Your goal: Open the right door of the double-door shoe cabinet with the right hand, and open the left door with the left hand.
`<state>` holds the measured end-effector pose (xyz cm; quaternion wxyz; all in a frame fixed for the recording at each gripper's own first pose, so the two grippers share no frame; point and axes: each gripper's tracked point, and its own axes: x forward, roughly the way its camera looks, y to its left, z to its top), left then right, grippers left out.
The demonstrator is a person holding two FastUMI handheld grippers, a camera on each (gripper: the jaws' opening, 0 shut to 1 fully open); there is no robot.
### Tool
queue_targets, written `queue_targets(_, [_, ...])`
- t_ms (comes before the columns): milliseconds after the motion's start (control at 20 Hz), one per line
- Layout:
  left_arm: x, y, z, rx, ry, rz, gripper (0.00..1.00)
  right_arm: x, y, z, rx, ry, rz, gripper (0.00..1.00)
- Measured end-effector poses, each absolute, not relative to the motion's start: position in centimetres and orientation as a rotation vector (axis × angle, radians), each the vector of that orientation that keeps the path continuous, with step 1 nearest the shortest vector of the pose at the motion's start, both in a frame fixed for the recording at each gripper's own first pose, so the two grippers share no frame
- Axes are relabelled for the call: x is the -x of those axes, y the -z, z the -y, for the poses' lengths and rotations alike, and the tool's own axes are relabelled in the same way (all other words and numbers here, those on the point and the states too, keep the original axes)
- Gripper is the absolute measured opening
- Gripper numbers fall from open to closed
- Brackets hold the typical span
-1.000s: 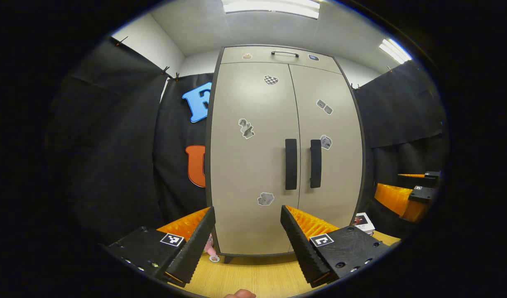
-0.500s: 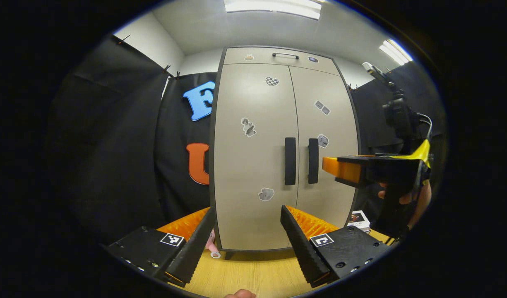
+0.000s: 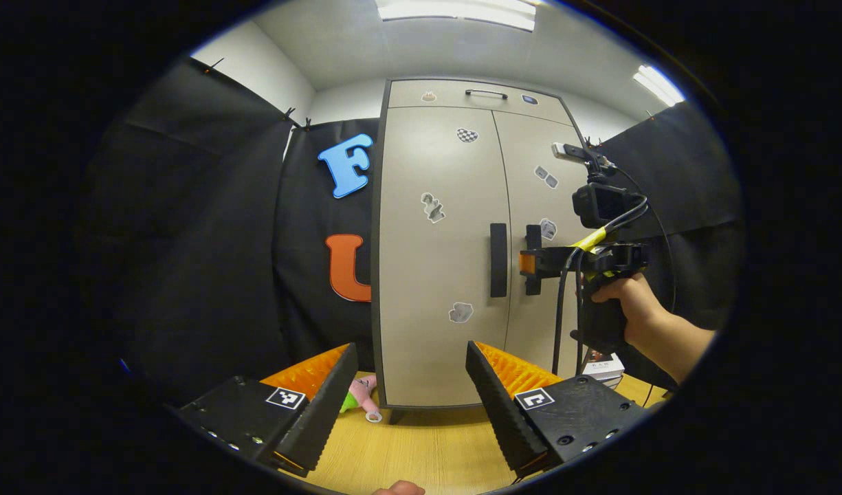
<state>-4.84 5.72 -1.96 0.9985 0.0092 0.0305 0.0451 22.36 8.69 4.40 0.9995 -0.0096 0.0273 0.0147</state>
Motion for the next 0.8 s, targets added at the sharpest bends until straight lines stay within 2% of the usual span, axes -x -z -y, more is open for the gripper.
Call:
queue_targets(300, [5.0, 2.4, -7.1, -0.014, -0.109, -0.07, 0.95, -24.5, -4.2, -8.5, -0.006, -0.002, -0.075, 0.98])
queue_targets(350, [5.0, 2.4, -7.3, -0.017, -0.11, -0.071, 0.95, -24.4, -4.1, -8.7, -0.011, -0.016, -0.08, 0.92])
queue_targets(400, [5.1, 2.5, -7.4, -0.017, -0.111, -0.073, 0.95, -24.6, -4.4, -8.8, -0.016, -0.018, -0.069, 0.97])
queue_targets(500, [4.9, 2.6, -7.7, -0.009, -0.111, -0.075, 0.95, -24.6, -4.3, -8.7, -0.017, -0.018, -0.067, 0.95])
queue_targets(550, [4.8, 2.6, -7.6, -0.006, -0.107, -0.079, 0.95, -24.5, -4.2, -8.7, -0.017, -0.019, -0.071, 0.89])
queue_targets(600, [4.8, 2.6, -7.6, -0.004, -0.104, -0.078, 0.95, -24.5, -4.3, -8.7, -0.02, -0.02, -0.068, 0.95])
queue_targets(650, [4.7, 2.6, -7.7, -0.003, -0.103, -0.076, 0.95, -24.6, -4.2, -8.5, -0.022, -0.02, -0.071, 0.95])
queue_targets(700, [4.6, 2.6, -7.8, -0.004, -0.102, -0.075, 0.95, -24.6, -4.2, -8.5, -0.024, -0.02, -0.07, 0.94])
queue_targets(800, [4.5, 2.6, -7.7, -0.003, -0.098, -0.076, 0.95, -24.5, -4.1, -9.2, -0.047, -0.045, -0.07, 0.77])
